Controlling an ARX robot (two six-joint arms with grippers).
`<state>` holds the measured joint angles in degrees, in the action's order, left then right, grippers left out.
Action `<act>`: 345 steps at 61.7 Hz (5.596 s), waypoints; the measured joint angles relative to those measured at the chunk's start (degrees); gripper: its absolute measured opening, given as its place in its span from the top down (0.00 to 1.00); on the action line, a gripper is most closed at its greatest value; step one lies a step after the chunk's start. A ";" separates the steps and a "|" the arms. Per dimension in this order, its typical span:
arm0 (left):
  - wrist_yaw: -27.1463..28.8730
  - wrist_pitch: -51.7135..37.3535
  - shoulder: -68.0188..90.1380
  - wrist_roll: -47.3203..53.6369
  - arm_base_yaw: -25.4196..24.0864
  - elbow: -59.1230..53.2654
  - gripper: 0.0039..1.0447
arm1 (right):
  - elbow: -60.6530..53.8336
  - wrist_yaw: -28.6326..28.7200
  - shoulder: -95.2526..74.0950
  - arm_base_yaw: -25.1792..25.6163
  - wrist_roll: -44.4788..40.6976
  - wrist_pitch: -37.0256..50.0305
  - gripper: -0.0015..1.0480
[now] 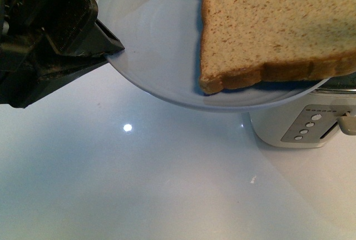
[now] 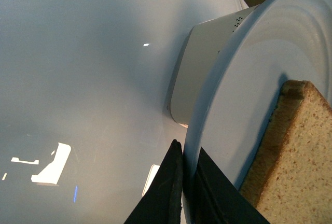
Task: Left arm holds plate, right arm toasts bread
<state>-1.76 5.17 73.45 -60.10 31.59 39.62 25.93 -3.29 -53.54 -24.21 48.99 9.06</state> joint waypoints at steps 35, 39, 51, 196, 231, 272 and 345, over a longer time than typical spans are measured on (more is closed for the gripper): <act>0.26 0.00 0.00 0.26 0.02 0.00 0.98 | 23.61 -1.22 -6.49 16.52 -29.24 -6.73 0.97; 0.26 0.00 0.00 0.26 0.02 0.00 0.98 | 23.96 -2.25 -9.70 16.50 -33.27 -6.12 0.97; 0.24 0.00 0.00 0.26 0.00 0.00 0.98 | 23.93 -6.05 -18.91 15.85 -44.48 -3.13 0.97; -0.74 -0.04 0.00 0.24 0.02 -0.02 0.98 | 30.60 -8.68 -43.85 14.16 -52.09 3.98 0.97; -0.81 -0.04 0.00 0.24 0.09 -0.04 0.98 | 24.85 -8.72 -42.25 9.94 -48.04 5.27 0.97; -0.79 -0.04 0.00 0.24 0.24 -0.13 0.98 | 21.09 -8.33 -46.58 10.19 -46.38 8.55 0.62; -0.11 -0.02 0.00 0.50 0.66 -0.24 0.98 | 5.51 -15.54 -1.29 10.12 -43.60 0.59 0.08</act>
<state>-1.87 5.15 73.45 -59.59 32.25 39.38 31.44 -18.83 -54.83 -14.09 5.39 9.65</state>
